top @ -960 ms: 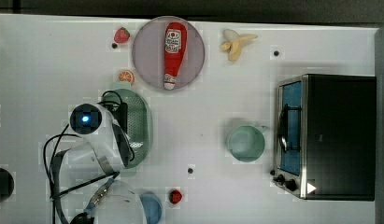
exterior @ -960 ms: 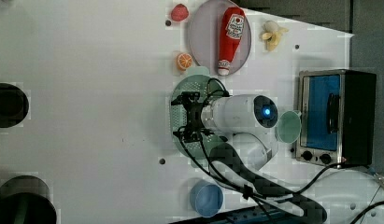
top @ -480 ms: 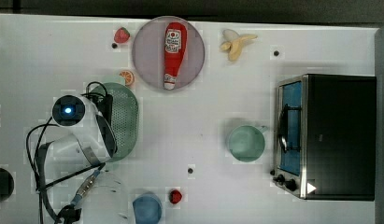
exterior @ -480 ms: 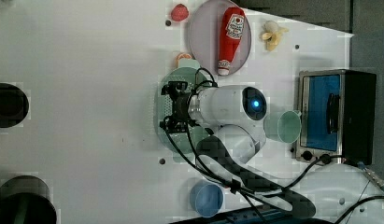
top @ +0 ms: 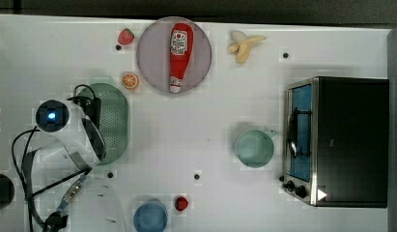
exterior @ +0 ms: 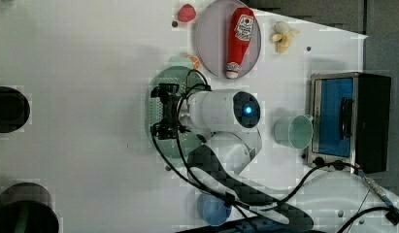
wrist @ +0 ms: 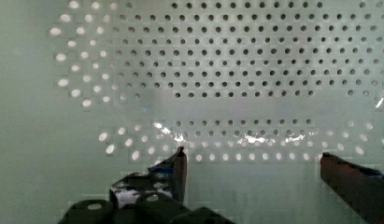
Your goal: Drag strainer right to left.
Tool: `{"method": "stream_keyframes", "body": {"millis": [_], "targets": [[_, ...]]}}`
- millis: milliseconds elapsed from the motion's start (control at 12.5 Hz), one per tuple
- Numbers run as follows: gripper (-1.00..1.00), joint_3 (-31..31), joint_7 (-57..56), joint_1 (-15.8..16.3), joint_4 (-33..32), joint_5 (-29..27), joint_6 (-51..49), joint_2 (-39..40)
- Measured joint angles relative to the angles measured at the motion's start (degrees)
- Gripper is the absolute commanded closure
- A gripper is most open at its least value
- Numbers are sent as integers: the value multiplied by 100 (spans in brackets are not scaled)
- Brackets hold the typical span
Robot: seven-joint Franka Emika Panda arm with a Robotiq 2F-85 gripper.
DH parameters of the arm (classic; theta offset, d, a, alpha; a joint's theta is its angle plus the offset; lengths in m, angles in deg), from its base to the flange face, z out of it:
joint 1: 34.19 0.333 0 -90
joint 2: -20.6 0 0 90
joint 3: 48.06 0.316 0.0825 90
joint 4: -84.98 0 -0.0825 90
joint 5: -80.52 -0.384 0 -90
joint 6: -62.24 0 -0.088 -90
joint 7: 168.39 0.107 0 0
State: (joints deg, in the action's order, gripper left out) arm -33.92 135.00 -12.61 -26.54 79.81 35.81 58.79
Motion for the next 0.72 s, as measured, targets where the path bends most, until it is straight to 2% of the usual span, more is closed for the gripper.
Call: {"method": "stream_keyframes", "body": {"millis": [320, 720], "targets": [[-100, -41, 330, 394, 229, -182, -17, 165], [-100, 67, 308, 554, 285, 17, -235, 185]]}}
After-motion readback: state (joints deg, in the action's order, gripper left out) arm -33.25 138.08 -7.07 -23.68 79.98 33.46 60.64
